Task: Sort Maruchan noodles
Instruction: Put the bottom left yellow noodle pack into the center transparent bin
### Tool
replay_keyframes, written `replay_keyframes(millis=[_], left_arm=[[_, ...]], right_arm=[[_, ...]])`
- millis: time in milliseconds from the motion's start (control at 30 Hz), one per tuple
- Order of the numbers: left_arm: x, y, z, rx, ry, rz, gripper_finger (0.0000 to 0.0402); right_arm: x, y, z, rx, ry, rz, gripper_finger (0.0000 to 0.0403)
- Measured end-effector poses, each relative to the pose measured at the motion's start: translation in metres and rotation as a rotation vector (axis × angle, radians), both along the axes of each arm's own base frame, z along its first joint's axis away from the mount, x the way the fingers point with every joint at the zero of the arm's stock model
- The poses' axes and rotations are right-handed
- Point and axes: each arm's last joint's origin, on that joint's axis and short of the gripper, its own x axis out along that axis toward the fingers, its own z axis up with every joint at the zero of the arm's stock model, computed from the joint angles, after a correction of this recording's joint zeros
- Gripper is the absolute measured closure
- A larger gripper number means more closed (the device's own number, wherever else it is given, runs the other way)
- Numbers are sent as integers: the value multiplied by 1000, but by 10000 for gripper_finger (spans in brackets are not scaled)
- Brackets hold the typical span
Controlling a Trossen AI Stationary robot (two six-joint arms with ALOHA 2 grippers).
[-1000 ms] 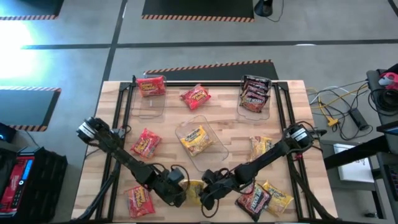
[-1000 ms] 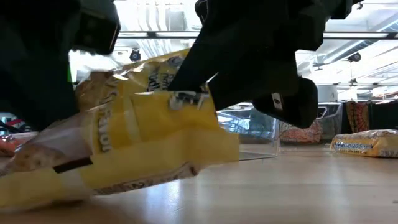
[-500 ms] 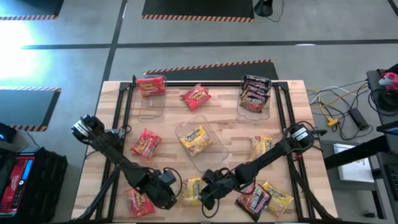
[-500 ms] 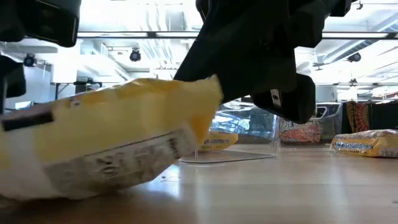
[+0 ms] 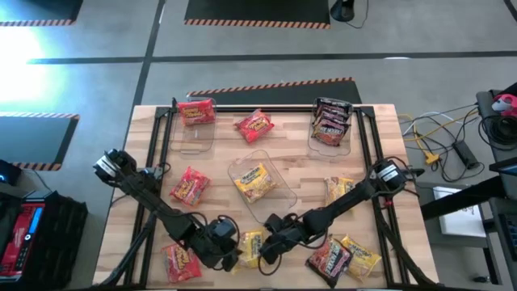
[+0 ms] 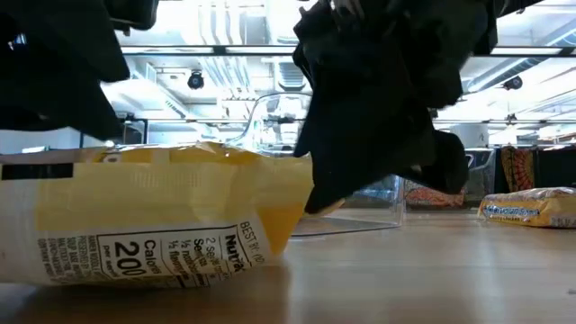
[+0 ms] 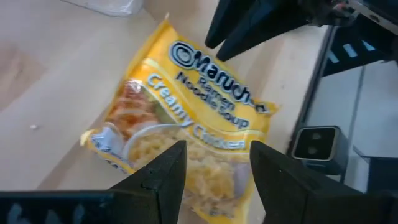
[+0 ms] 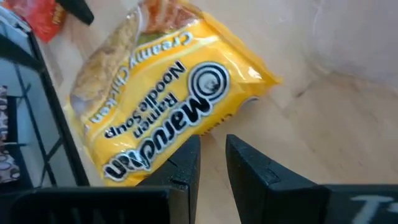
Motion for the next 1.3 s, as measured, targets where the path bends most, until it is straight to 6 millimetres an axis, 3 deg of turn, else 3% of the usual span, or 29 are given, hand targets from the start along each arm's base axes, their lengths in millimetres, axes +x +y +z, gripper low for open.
replay_keyframes(millis=[233,733,1300], left_arm=[[7,-3,-16,-23,22,-10,242],[2,-2,-27,-62,65,-19,242],[-9,-4,-36,-79,87,-36,242]], right_arm=[[1,1,1,18,-6,-13,337],[6,5,7,145,-59,-17,334],[7,6,8,166,-70,-16,208]])
